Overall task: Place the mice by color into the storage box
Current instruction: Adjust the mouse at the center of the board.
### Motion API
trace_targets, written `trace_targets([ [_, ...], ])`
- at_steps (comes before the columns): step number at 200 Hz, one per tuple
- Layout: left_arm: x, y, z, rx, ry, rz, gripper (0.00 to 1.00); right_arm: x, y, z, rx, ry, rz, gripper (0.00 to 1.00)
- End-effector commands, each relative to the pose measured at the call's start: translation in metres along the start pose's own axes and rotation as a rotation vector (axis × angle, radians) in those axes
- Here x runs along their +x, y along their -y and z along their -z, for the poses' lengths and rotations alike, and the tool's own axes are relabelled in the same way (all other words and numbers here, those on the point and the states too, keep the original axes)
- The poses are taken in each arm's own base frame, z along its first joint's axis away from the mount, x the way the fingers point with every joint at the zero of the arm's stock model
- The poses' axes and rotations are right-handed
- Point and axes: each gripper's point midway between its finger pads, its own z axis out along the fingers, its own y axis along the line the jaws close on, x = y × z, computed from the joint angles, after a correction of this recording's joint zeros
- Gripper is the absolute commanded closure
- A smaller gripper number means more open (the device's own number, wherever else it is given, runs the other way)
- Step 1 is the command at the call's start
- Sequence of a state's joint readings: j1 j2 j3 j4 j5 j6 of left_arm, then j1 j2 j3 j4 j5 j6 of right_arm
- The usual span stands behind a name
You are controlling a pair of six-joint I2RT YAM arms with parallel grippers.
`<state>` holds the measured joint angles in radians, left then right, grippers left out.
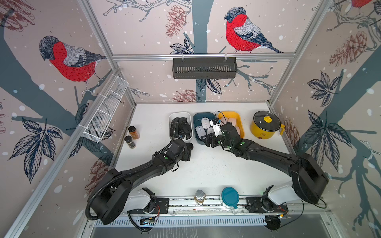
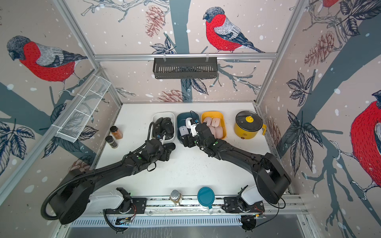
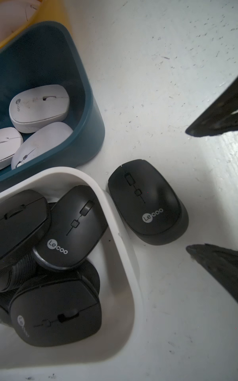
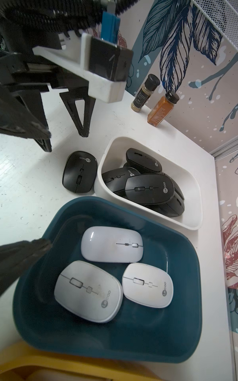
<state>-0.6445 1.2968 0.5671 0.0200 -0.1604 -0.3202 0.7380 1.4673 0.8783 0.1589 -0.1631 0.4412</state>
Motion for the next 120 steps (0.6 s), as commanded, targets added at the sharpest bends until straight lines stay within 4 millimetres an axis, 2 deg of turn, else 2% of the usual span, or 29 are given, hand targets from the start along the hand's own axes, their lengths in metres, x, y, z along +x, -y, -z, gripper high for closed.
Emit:
trace_targets([
  [1,-0.011,0.002,-0.008,0.018,0.016,-0.014,0.19,-0.006,-0.006,0.002,-0.030,0.023,0.003,0.24],
  [62,-0.010,-0.009,-0.023,0.025,-0.028,-0.012,0.20,-0.003,-0.004,0.002,-0.042,0.021,-0.011,0.24],
  [120,-0.012,-0.011,-0.034,0.032,-0.035,-0.027,0.19,0.001,-0.001,-0.001,-0.040,0.007,-0.021,0.24],
])
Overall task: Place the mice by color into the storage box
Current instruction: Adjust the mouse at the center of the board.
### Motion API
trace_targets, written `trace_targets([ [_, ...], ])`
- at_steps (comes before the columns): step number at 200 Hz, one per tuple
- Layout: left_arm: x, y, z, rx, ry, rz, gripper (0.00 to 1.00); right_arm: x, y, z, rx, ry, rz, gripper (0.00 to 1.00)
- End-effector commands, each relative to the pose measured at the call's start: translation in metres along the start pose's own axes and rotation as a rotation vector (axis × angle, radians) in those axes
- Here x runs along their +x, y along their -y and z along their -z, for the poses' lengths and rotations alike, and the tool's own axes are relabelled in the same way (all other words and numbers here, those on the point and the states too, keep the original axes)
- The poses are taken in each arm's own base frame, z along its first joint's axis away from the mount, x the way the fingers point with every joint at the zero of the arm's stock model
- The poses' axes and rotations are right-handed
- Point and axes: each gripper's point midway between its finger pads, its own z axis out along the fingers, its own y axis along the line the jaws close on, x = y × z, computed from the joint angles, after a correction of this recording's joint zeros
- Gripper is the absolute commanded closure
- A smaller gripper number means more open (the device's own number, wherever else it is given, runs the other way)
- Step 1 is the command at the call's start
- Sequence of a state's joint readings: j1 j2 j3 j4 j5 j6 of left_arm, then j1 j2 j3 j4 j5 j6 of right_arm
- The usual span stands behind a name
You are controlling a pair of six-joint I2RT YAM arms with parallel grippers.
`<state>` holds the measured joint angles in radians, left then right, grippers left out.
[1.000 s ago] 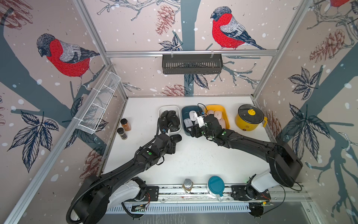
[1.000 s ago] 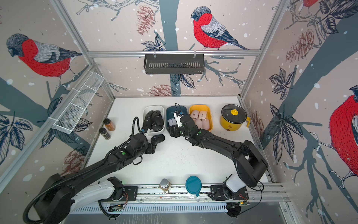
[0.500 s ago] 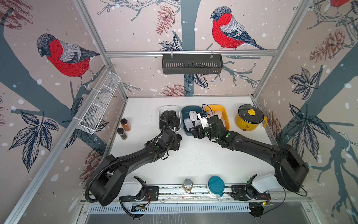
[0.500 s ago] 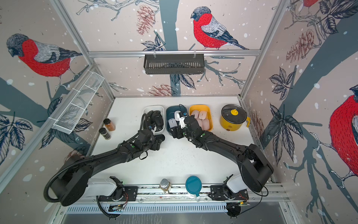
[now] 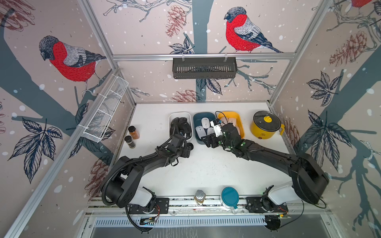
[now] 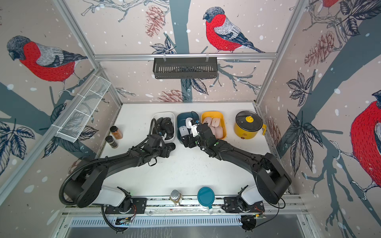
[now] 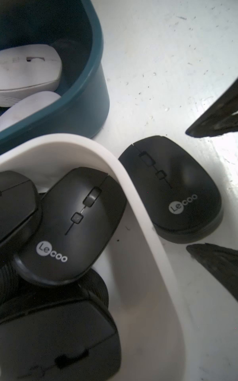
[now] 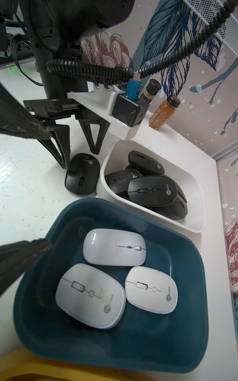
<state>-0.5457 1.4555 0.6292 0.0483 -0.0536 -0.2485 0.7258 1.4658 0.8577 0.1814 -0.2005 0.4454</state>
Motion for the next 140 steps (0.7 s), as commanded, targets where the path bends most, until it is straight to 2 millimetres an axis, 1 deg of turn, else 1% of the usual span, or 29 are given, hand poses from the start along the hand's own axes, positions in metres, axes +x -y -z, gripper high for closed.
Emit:
trace_targets([
  [1,-0.016,0.003,-0.002,0.014,0.049,-0.023,0.19,-0.003,-0.001,-0.001,-0.014,0.012,-0.011,0.24],
  [36,-0.019,0.009,-0.008,0.044,0.035,-0.045,0.19,0.001,0.002,-0.005,-0.007,-0.003,-0.024,0.24],
  [68,-0.020,0.010,-0.016,0.047,0.019,-0.061,0.19,0.000,0.001,-0.007,-0.014,-0.006,-0.023,0.24],
  [99,-0.013,0.017,-0.022,0.082,-0.037,-0.062,0.20,-0.001,0.002,-0.007,-0.005,-0.004,-0.024,0.24],
  [140,0.002,0.037,-0.019,0.122,-0.091,-0.049,0.20,0.002,0.005,-0.008,0.003,-0.010,-0.034,0.23],
])
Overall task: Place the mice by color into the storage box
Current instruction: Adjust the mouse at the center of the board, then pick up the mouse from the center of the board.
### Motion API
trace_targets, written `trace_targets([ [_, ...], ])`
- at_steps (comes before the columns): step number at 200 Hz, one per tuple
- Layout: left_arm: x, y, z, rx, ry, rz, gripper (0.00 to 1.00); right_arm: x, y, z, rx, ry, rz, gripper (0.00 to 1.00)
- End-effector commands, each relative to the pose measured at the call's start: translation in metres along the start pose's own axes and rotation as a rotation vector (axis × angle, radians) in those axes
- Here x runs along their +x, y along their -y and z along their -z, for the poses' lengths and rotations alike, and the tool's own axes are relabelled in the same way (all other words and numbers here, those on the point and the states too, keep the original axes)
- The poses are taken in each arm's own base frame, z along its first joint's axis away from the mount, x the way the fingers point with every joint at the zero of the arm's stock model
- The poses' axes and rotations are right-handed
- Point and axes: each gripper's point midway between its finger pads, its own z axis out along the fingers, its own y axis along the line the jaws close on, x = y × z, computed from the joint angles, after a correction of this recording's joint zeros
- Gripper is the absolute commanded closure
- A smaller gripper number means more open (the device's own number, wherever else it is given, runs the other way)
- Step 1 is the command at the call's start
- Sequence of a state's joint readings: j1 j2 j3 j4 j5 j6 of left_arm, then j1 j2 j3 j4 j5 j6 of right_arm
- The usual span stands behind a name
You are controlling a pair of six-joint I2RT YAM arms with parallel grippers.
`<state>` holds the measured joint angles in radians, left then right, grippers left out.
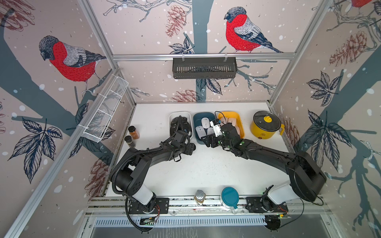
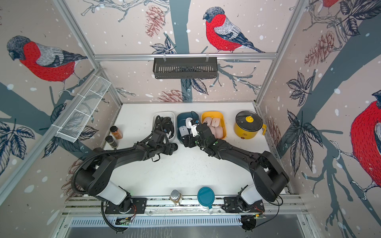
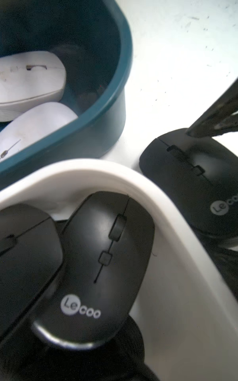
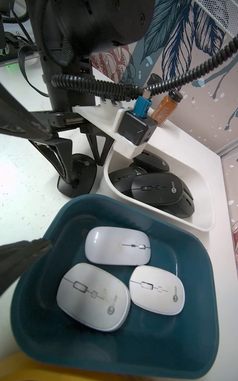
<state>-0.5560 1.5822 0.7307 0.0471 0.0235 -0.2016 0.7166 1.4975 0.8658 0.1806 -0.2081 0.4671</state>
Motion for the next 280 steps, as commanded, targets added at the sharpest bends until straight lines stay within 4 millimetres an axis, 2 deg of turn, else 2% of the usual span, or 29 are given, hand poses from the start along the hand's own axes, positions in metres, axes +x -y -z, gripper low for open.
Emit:
trace_targets([
  [1,0.009,0.018,0.001,0.049,-0.045,0.006,0.20,-0.003,-0.001,-0.001,-0.007,0.011,-0.003,0.24],
  [59,0.035,0.040,0.006,0.079,-0.109,0.015,0.20,-0.001,-0.001,-0.003,-0.009,0.005,-0.015,0.24],
  [89,0.040,0.057,0.012,0.112,-0.109,-0.018,0.20,0.000,0.001,-0.003,-0.002,0.006,-0.017,0.24],
  [109,0.039,0.051,0.014,0.067,-0.095,-0.018,0.20,-0.001,0.001,-0.003,-0.005,0.007,-0.021,0.24],
  [148,0.022,0.036,0.014,-0.037,-0.037,-0.035,0.20,-0.001,0.000,-0.002,-0.007,0.007,-0.023,0.24],
  [231,0.018,0.048,-0.007,0.003,-0.074,-0.067,0.21,0.002,0.012,0.000,0.019,0.003,-0.052,0.24],
  [280,0.025,0.051,-0.012,-0.011,-0.103,-0.096,0.21,0.003,0.016,0.000,0.026,0.004,-0.065,0.24],
])
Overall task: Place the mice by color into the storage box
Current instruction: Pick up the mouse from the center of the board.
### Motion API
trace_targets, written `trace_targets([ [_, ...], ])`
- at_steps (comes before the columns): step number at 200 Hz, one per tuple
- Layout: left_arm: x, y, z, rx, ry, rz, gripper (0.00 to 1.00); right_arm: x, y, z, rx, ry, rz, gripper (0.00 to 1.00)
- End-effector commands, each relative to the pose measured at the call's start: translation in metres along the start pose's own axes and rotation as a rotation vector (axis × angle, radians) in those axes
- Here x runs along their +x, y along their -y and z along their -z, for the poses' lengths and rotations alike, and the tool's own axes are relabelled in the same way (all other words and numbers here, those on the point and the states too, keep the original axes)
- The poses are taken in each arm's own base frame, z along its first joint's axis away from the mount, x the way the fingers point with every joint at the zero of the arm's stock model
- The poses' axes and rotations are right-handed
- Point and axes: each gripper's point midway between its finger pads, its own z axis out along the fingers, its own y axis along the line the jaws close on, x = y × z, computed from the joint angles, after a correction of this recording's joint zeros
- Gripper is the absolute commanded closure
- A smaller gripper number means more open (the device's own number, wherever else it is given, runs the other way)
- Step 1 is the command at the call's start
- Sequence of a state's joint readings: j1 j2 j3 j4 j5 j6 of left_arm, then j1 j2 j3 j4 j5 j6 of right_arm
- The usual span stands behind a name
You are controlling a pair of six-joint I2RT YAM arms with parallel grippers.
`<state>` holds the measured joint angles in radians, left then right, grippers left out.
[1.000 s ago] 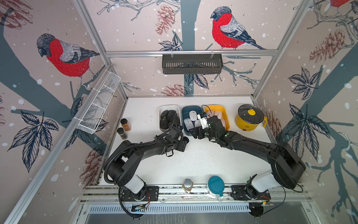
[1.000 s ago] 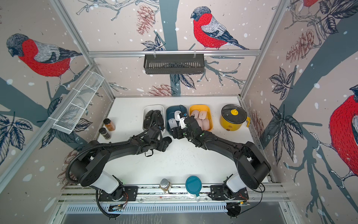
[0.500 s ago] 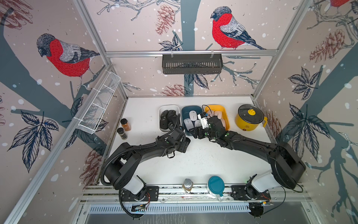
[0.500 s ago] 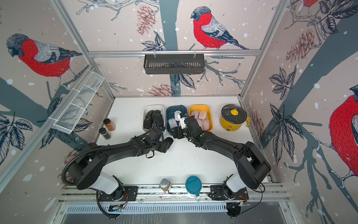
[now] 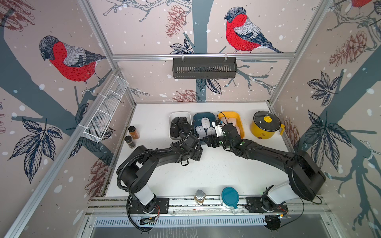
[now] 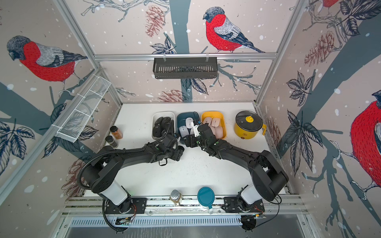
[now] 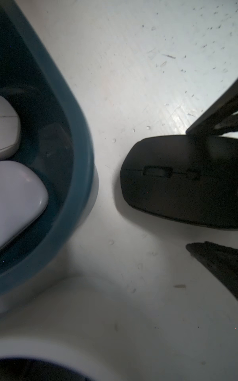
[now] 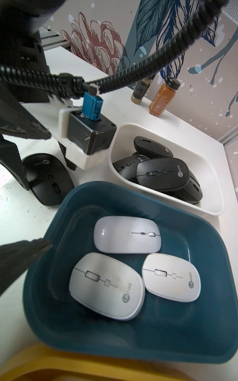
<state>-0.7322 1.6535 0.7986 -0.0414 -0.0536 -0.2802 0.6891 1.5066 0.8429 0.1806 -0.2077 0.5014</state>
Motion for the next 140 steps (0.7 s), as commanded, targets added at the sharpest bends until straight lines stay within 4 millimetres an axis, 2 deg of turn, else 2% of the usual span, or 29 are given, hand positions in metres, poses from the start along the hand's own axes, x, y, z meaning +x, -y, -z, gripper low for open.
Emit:
trace_targets([
  [1,0.002,0.001,-0.001,-0.018,-0.010,-0.031,0.21,-0.005,-0.002,0.001,-0.008,0.019,-0.011,0.24],
  [48,0.011,0.001,-0.008,-0.057,-0.039,-0.047,0.26,-0.005,0.000,-0.001,-0.006,0.017,-0.022,0.24],
  [75,0.009,-0.003,-0.004,-0.082,-0.017,-0.020,0.39,-0.004,0.001,0.000,0.001,0.014,-0.025,0.24],
  [100,0.005,-0.006,0.008,-0.087,0.019,0.014,0.44,-0.006,0.002,0.002,0.007,0.018,-0.026,0.24],
  [140,-0.004,-0.010,0.040,-0.095,0.080,0.089,0.46,-0.010,0.000,0.006,0.009,0.033,-0.026,0.24],
])
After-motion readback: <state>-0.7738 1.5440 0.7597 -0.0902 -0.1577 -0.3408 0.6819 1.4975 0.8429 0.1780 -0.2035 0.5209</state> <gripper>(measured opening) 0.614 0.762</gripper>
